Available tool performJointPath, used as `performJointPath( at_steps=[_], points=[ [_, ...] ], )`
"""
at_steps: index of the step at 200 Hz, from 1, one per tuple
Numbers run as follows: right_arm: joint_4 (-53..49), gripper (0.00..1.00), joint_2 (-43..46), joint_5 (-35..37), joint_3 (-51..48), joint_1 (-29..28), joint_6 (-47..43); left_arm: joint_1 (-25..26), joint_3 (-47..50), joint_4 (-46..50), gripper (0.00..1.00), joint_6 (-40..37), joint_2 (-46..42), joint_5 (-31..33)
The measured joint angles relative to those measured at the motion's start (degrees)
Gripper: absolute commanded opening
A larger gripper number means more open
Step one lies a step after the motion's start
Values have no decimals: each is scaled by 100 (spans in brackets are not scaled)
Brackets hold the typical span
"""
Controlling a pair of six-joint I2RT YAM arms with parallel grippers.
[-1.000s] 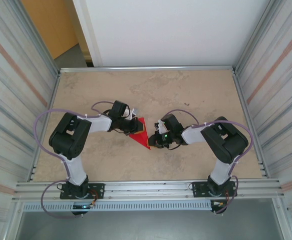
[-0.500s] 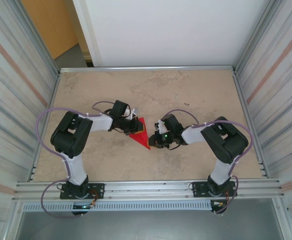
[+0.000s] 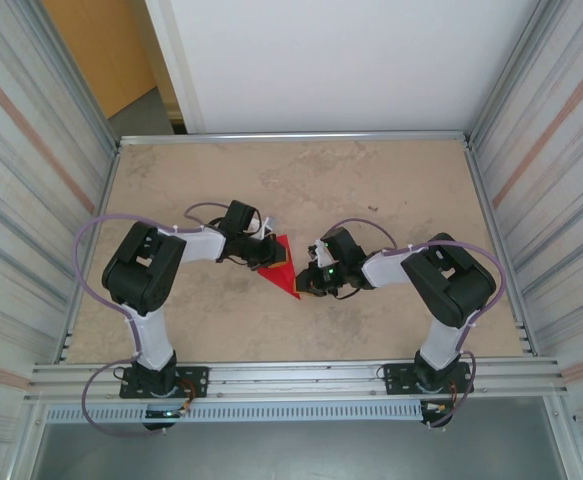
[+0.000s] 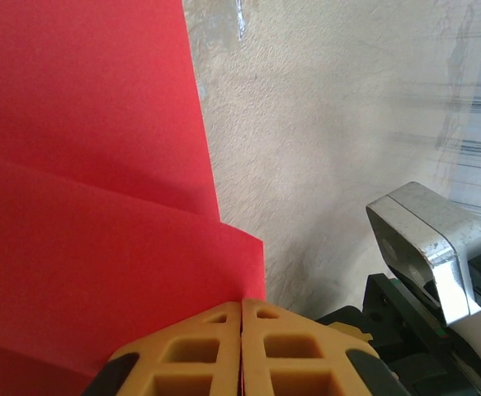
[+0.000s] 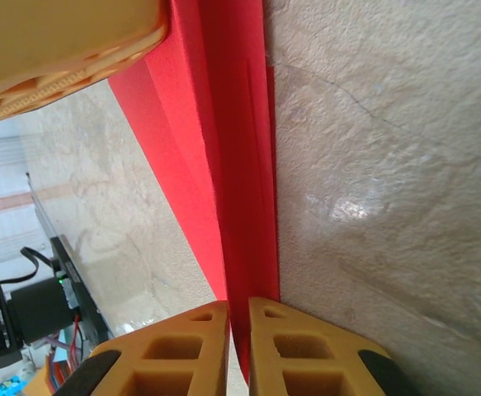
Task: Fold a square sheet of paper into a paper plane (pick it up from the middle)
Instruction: Fourth fold the wing at the center of the table.
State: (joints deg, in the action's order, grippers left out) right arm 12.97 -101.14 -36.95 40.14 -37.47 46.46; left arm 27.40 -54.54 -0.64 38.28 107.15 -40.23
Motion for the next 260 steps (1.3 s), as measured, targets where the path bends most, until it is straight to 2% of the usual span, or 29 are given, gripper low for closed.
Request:
performJointPath(
  at_steps=[96, 146, 157, 173, 190, 208, 235, 260],
  points=[
    [-448, 12, 175, 116, -9, -31, -26, 0, 0, 42, 10, -2, 33, -2],
    [-485, 25, 247, 155, -7, -55, -42, 0, 0, 42, 9, -4, 33, -2],
    [-623, 30, 361, 297, -7, -52, -48, 0, 0, 42, 9, -7, 33, -2],
    [-841, 31, 597, 509, -7, -50, -61, 0, 0, 42, 9, -15, 33, -4],
    [-973, 29, 872, 717, -7, -42, -63, 0, 0, 42, 9, -17, 33, -4],
    [-984, 24, 1023, 802, -4, -37, -74, 0, 0, 42, 9, -15, 33, -4],
    [-946, 16, 927, 706, 98, -59, -109, 0, 0, 42, 9, -17, 33, -4],
    [-807, 13, 651, 562, 337, -188, -127, 0, 0, 42, 9, -17, 33, -7]
  ],
)
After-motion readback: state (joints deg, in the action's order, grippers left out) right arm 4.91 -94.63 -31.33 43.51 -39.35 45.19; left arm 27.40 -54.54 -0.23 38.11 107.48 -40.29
